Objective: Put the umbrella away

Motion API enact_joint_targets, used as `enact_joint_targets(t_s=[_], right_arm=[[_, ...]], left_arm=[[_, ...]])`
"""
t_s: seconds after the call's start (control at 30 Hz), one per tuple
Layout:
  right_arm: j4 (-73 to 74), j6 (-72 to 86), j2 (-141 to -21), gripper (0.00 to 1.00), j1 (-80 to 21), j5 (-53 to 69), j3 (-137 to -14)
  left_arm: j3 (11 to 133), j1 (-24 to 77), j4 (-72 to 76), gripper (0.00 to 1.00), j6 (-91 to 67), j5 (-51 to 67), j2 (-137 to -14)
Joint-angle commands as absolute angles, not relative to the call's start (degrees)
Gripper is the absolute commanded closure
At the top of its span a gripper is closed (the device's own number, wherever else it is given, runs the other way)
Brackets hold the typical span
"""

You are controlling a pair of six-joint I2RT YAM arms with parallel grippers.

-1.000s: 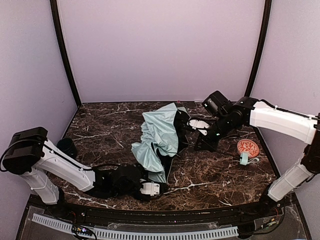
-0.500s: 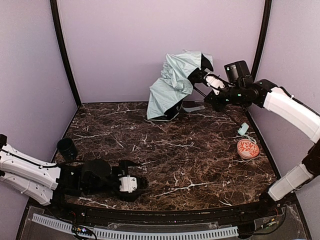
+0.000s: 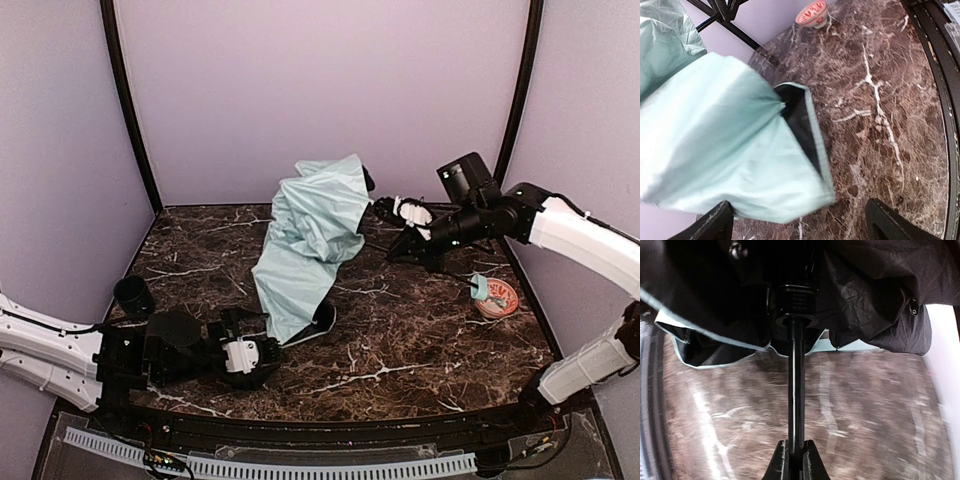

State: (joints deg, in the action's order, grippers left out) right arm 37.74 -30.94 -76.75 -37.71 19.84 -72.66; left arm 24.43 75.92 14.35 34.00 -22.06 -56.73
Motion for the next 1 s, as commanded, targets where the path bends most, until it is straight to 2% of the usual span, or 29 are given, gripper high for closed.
enact_joint_targets(t_s=[0.0, 0.13, 0.27, 0.4, 0.5, 0.57, 0.67, 0.7, 0.83, 0.97], right_arm=[[37.9, -29.2, -82.0, 1.00, -41.6, 33.1, -67.8], [36.1, -26.0, -87.3, 1.00, -44.4, 34.9, -61.7], [31.7, -23.8, -90.7, 1.00, -46.0, 36.9, -56.7], [31.2, -22.6, -95.7, 1.00, -47.5, 34.0, -55.7], [32.2, -22.9, -98.1, 0.99, -48.4, 28.8, -55.7], [32.2, -22.9, -99.0, 0.88, -48.6, 25.3, -55.6], [31.6, -22.2, -98.1, 0.55, -48.6, 21.7, -56.2], [31.1, -21.8, -97.1, 0.49, -48.6, 20.5, -56.5], [30.8, -19.9, -90.0, 0.37, -48.7, 17.8, -59.2], [30.3, -16.4, -82.3, 0.34, -48.8, 19.4, -61.8]], left_arm=[[29.0, 75.9, 4.8, 0.06, 31.1, -19.4, -59.6], [33.7, 76.3, -5.0, 0.07, 26.7, -10.4, -60.8], [34.8, 76.5, -7.9, 0.07, 24.9, -3.3, -59.4], [34.9, 76.6, -8.6, 0.07, 24.3, -4.2, -57.8], [34.3, 76.6, -4.7, 0.06, 22.4, -9.3, -55.5], [32.5, 76.5, 0.7, 0.04, 21.7, -14.2, -53.2], [30.5, 75.8, 5.9, 0.02, 22.2, -16.2, -52.5], [30.7, 75.6, 5.9, 0.02, 21.8, -16.9, -53.2], [31.7, 74.7, 4.3, 0.03, 19.6, -19.5, -56.4], [33.4, 68.0, 2.1, 0.11, 12.2, -18.6, -57.0]])
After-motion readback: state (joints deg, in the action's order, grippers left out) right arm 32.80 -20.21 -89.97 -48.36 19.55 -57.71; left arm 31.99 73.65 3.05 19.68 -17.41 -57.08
